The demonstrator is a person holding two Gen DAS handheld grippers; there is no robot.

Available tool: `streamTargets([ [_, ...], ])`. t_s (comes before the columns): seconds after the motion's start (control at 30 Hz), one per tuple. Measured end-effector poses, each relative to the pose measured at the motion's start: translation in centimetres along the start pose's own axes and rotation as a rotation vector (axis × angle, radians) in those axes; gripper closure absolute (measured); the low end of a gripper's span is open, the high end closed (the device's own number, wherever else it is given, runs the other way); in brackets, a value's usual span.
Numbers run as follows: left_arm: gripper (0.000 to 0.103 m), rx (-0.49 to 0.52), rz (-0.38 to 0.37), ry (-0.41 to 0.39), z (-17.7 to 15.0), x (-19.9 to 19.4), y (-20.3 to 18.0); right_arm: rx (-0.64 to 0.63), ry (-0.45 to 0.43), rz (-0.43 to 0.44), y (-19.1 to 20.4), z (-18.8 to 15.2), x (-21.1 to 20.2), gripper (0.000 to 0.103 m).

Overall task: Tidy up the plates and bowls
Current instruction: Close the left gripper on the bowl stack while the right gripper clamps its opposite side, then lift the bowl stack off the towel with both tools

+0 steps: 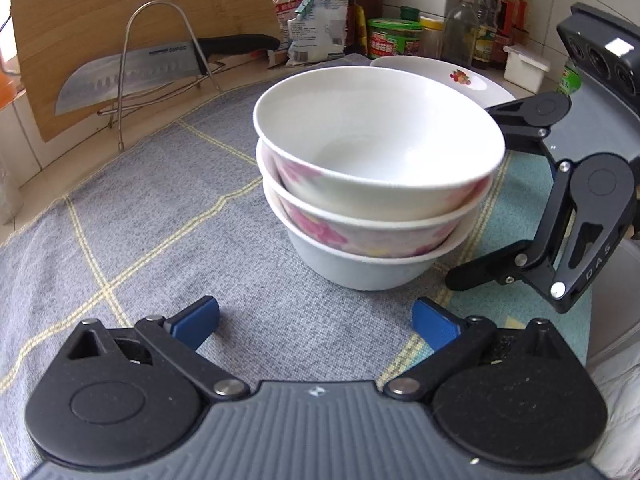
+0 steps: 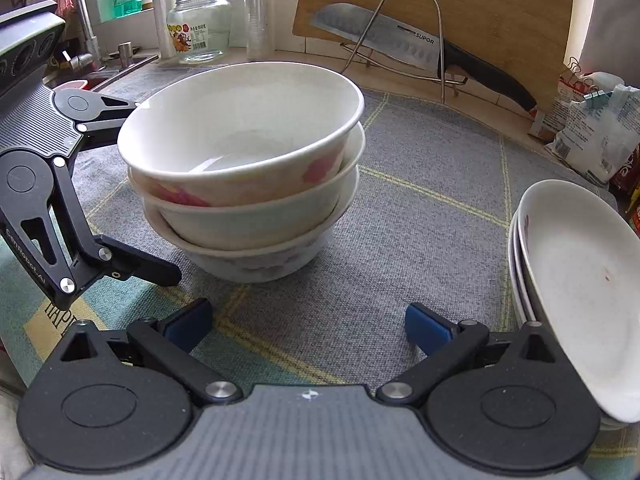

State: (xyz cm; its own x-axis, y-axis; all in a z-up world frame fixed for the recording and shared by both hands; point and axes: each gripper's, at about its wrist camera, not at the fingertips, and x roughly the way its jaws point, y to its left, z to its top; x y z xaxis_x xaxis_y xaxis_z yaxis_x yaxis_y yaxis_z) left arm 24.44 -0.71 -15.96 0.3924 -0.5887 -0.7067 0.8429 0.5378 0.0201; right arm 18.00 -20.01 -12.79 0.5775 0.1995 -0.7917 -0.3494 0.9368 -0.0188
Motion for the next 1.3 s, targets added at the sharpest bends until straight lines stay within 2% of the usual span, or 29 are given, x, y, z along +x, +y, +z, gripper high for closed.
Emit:
streamTargets([
  [0.2,0.001,0.096,-0.087,-0.030,0.8,0.8,0.9,0.000,-0.020,-0.003,0.1,-0.2,-0.1,0.000],
  [0.43,0.001,0.152,-0.132,-0.001,2.1,1.6,1.0,-0.047,-0.014,0.036,-0.3,0.4,0.3,0.000],
  [0.63,0.001,0.208,-0.108,0.056,3.0,1.4,0.4,-0.147,0.001,0.117,-0.9,1.5,1.1,0.000],
  [0.8,0.002,0.231,-0.134,0.084,3.2,1.3,0.6,-0.218,0.034,0.168,-1.1,2.6,1.6,0.000],
  [1.17,0.003,0.283,-0.155,0.080,2.9,1.1,1.1,-0.352,0.039,0.204,-0.3,4.5,1.1,0.000],
  [1.3,0.003,0.296,-0.171,0.066,3.5,1.1,1.4,-0.377,0.049,0.215,-0.3,5.1,1.0,0.003],
])
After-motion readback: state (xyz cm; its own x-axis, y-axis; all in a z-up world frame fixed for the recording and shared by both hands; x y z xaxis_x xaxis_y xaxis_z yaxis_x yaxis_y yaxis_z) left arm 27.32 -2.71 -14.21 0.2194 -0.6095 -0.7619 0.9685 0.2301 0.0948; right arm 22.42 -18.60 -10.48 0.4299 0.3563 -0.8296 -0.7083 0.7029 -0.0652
